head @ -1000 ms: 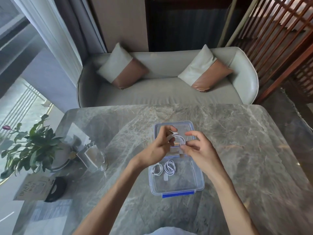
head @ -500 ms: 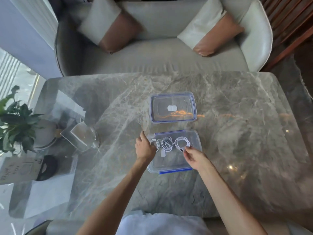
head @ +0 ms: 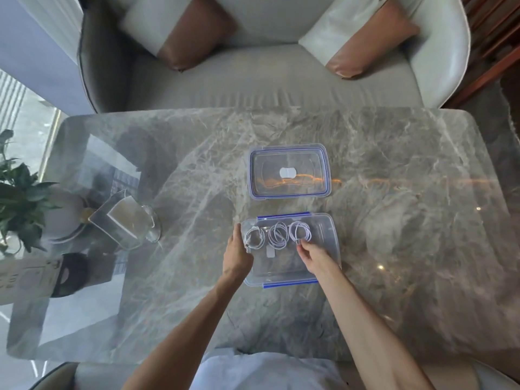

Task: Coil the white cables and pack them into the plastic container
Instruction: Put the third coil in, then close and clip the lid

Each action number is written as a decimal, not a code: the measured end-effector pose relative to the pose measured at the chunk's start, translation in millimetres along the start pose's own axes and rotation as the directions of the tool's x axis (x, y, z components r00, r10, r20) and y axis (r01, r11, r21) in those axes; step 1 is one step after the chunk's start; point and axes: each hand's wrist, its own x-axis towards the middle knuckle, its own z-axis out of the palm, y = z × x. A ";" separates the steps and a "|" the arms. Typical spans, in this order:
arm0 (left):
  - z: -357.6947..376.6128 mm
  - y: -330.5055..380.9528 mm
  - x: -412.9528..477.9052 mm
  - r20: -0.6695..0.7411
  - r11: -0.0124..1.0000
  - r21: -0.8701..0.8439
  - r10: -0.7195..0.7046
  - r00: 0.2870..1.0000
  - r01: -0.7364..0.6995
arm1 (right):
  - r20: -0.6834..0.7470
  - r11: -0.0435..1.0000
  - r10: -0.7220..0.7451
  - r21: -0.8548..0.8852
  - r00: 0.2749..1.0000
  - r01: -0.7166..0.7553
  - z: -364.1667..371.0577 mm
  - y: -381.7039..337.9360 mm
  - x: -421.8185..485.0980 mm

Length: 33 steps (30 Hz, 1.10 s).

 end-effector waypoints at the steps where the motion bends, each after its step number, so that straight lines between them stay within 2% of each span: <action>1: 0.5 -0.8 0.3 -0.006 1.000 -0.005 0.004 1.000 -0.004 | -0.001 0.999 -0.018 -0.041 1.000 0.018 -1.5 1.2 1.0; 3: 1.9 -1.6 0.3 -0.024 1.000 -0.027 0.016 1.000 -0.017 | -0.010 0.993 -0.032 -0.112 0.999 0.030 -6.0 2.3 2.2; 10: 1.3 -6.4 2.9 -0.029 0.997 -0.036 0.070 0.997 -0.071 | -0.015 0.972 -0.161 -0.177 0.987 0.156 -10.0 -0.2 -1.5; 17: -2.3 -7.4 2.8 0.046 0.998 0.018 0.068 0.997 -0.068 | -0.066 0.784 -0.450 -0.507 0.890 0.359 2.7 7.1 4.5; 19: -1.5 -4.1 0.3 -0.038 0.989 0.125 0.088 0.995 -0.083 | -0.064 0.760 -0.472 -0.534 0.879 0.370 5.6 7.2 6.9; 21: 3.5 4.5 -3.4 -0.165 0.911 0.361 0.272 0.948 -0.199 | -0.069 0.758 -0.483 -0.533 0.873 0.377 6.8 7.9 9.7; 22: 9.7 11.5 -4.0 -0.155 0.853 0.437 0.384 0.910 -0.285 | -0.077 0.755 -0.491 -0.535 0.868 0.380 6.8 8.2 11.6; 23: 17.1 21.7 -4.6 -0.100 0.797 0.472 0.474 0.875 -0.377 | -0.083 0.761 -0.486 -0.531 0.870 0.374 7.6 8.0 12.6; 25: 36.9 43.8 -3.7 0.085 0.701 0.476 0.565 0.821 -0.532 | -0.111 0.809 -0.455 -0.466 0.884 0.358 8.4 4.6 11.8; 27: 59.1 61.2 1.5 0.264 0.588 0.514 0.584 0.767 -0.625 | -0.108 0.845 -0.423 -0.404 0.899 0.350 7.3 1.6 12.2; 29: 74.7 69.4 6.6 0.364 0.462 0.605 0.564 0.741 -0.649 | -0.075 0.817 -0.437 -0.451 0.897 0.360 4.0 -1.2 15.5; 31: 82.3 67.5 13.2 0.388 0.393 0.684 0.518 0.763 -0.615 | -0.019 0.832 -0.405 -0.423 0.914 0.359 -0.2 -1.4 19.4; 33: 83.9 59.7 20.9 0.371 0.382 0.725 0.484 0.793 -0.573 | 0.007 0.839 -0.379 -0.419 0.925 0.347 -4.7 -0.6 19.6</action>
